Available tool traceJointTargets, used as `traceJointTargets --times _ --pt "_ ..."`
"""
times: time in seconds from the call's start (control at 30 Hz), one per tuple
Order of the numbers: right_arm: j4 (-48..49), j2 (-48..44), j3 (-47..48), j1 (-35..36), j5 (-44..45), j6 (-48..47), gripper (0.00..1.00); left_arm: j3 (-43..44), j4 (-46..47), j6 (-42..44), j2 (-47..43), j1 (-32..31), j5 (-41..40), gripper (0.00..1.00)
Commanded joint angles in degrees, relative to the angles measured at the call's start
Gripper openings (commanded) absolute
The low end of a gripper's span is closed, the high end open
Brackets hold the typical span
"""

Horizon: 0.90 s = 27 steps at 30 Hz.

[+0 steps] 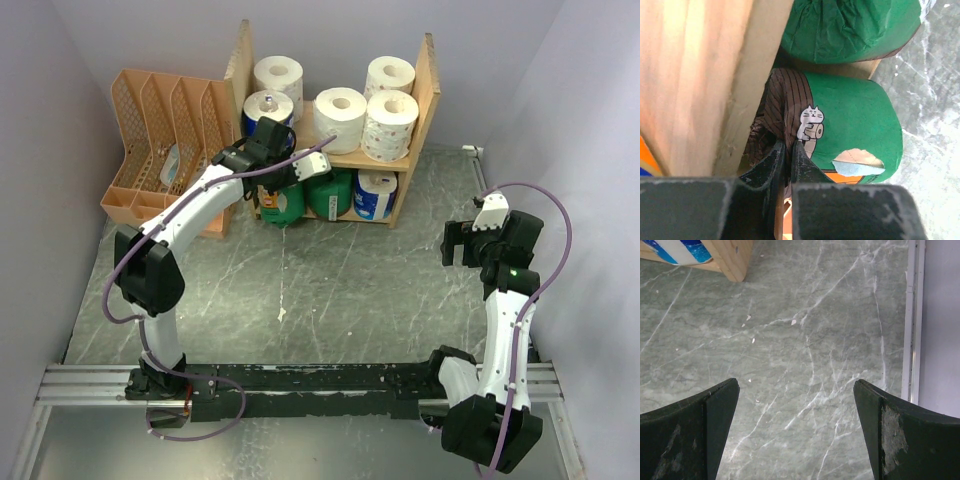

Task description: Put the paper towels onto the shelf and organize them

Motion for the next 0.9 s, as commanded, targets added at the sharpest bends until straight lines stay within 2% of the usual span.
traceJointTargets --times 0.0,0.47,0.87 --pt "0.5 -0.9 -0.4 -0.8 -0.2 -0.4 1.00 -0.8 6.3 3.0 3.4 2.4 -7.6 0.07" --pt "0.5 -0.9 -0.4 -0.9 -0.2 -0.4 1.00 -2.1 2.3 0.6 1.2 1.6 -3.3 0.07" --pt "0.4 -0.9 -0.3 -0.9 -0.3 -0.4 1.00 -5.1 -9.8 1.6 -3.0 -2.6 2.9 0.07"
